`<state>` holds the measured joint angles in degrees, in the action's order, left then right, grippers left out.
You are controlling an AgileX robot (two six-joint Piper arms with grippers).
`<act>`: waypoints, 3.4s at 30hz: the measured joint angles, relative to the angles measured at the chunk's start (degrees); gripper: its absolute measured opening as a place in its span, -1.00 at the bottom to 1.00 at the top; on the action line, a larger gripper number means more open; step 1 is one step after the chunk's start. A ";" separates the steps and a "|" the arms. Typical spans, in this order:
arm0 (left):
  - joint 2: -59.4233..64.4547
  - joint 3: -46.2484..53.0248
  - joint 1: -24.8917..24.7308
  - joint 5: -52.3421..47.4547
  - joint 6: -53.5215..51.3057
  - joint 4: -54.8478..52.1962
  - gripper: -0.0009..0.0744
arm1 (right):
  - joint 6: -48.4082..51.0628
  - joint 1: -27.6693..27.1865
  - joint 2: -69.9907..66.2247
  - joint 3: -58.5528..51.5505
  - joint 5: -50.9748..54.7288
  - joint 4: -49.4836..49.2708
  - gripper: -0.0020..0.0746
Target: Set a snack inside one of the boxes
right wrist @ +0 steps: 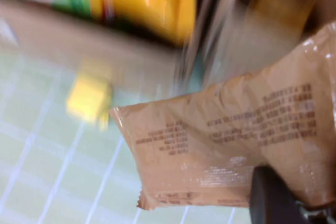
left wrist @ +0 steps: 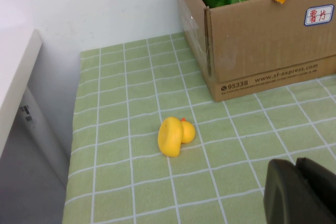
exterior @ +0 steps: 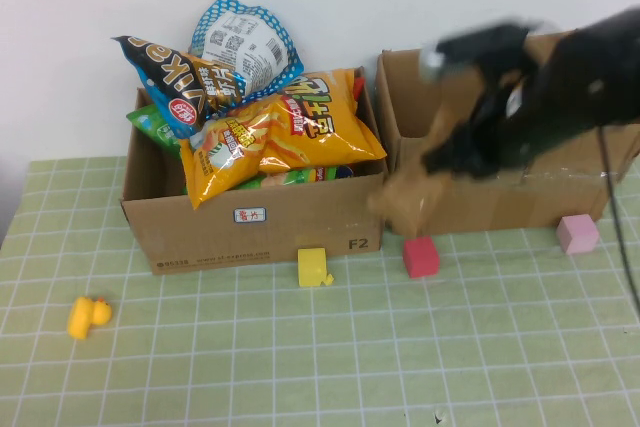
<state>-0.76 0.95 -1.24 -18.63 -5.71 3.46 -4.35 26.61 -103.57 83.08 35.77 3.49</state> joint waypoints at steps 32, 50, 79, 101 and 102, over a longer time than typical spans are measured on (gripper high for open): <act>0.00 0.00 0.00 0.00 0.00 0.00 -0.98 | -0.78 -18.23 -4.86 11.18 -3.24 -0.68 0.03; 0.00 0.00 0.00 0.00 0.00 0.00 -0.98 | 22.95 -18.23 46.75 -17.90 -1.95 -17.35 -0.95; 0.00 0.00 0.00 0.00 0.00 0.00 -0.98 | 34.39 -18.51 95.29 -82.13 -37.08 -20.43 -0.95; 0.00 0.00 0.00 0.00 0.00 0.00 -0.98 | 7.60 -27.06 104.04 -84.43 -16.57 -2.66 -0.95; 0.00 0.00 0.00 0.00 0.00 0.00 -0.98 | 7.44 -27.06 104.04 -84.43 -16.34 -2.66 -0.95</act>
<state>-0.76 0.95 -1.24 -18.63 -5.71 3.46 3.09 -0.45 0.47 -1.35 19.43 0.82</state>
